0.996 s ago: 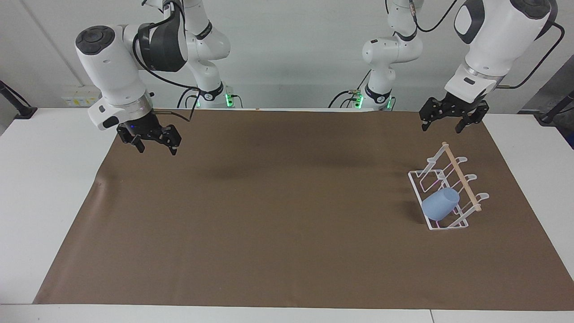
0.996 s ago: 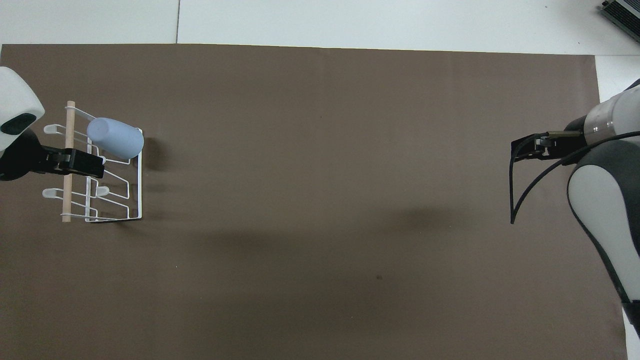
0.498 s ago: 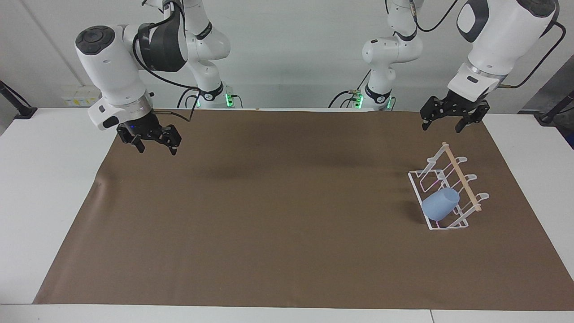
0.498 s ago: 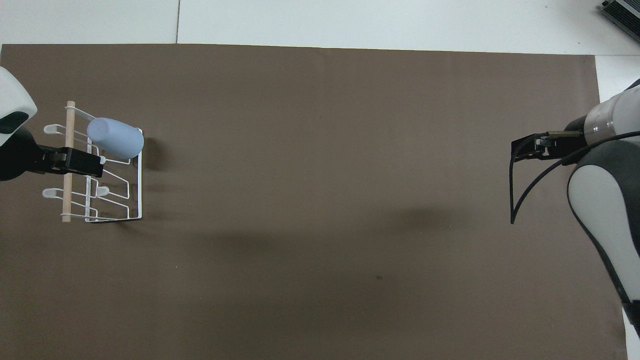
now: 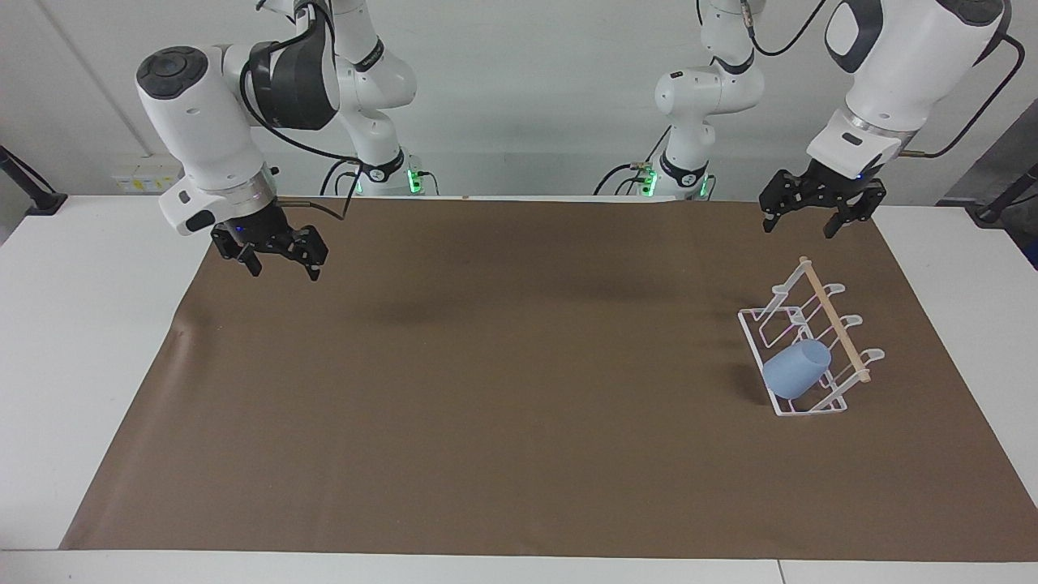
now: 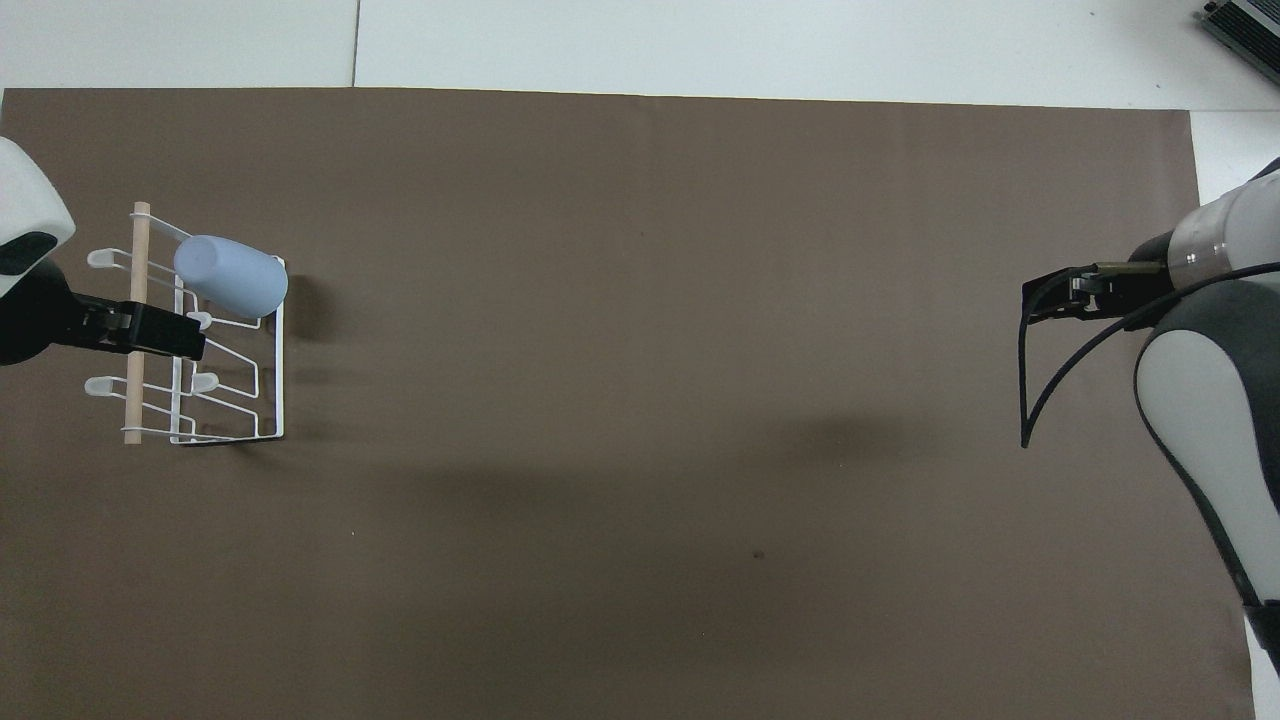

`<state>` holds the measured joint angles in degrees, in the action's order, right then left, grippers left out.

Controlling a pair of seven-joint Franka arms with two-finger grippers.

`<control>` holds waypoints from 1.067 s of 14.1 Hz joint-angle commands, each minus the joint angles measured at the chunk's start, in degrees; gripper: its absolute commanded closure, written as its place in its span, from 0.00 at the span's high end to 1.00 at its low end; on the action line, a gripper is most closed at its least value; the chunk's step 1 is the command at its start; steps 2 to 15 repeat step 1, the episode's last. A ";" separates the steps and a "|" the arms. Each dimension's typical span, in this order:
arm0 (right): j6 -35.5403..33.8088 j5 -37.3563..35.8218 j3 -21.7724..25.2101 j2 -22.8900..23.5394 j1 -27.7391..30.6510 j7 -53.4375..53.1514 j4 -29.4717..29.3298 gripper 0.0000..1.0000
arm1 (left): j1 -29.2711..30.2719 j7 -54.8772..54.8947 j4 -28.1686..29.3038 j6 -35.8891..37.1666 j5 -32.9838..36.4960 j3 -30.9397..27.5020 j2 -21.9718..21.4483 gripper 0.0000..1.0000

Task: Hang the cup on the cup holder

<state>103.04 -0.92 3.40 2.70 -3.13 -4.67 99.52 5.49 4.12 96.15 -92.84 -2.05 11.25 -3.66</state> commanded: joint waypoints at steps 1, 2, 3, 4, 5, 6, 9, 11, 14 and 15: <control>0.14 0.83 -0.15 -1.29 0.23 -0.78 1.38 1.00 | -0.30 0.89 -0.96 1.79 0.73 -0.35 -0.29 1.00; 0.14 0.83 -0.15 -1.29 0.23 -0.78 1.38 1.00 | -0.30 0.89 -0.96 1.79 0.73 -0.35 -0.29 1.00; 0.14 0.83 -0.15 -1.29 0.23 -0.78 1.38 1.00 | -0.30 0.89 -0.96 1.79 0.73 -0.35 -0.29 1.00; 0.14 0.83 -0.15 -1.29 0.23 -0.78 1.38 1.00 | -0.30 0.89 -0.96 1.79 0.73 -0.35 -0.29 1.00; 0.14 0.83 -0.15 -1.29 0.23 -0.78 1.38 1.00 | -0.30 0.89 -0.96 1.79 0.73 -0.35 -0.29 1.00; 0.14 0.83 -0.15 -1.29 0.23 -0.78 1.38 1.00 | -0.30 0.89 -0.96 1.79 0.73 -0.35 -0.29 1.00; 0.14 0.83 -0.15 -1.29 0.23 -0.78 1.38 1.00 | -0.30 0.89 -0.96 1.79 0.73 -0.35 -0.29 1.00; 0.14 0.83 -0.15 -1.29 0.23 -0.78 1.38 1.00 | -0.30 0.89 -0.96 1.79 0.73 -0.35 -0.29 1.00; 0.14 0.83 -0.15 -1.29 0.23 -0.78 1.38 1.00 | -0.30 0.89 -0.96 1.79 0.73 -0.35 -0.29 1.00; 0.14 0.83 -0.15 -1.29 0.23 -0.78 1.38 1.00 | -0.30 0.89 -0.96 1.79 0.73 -0.35 -0.29 1.00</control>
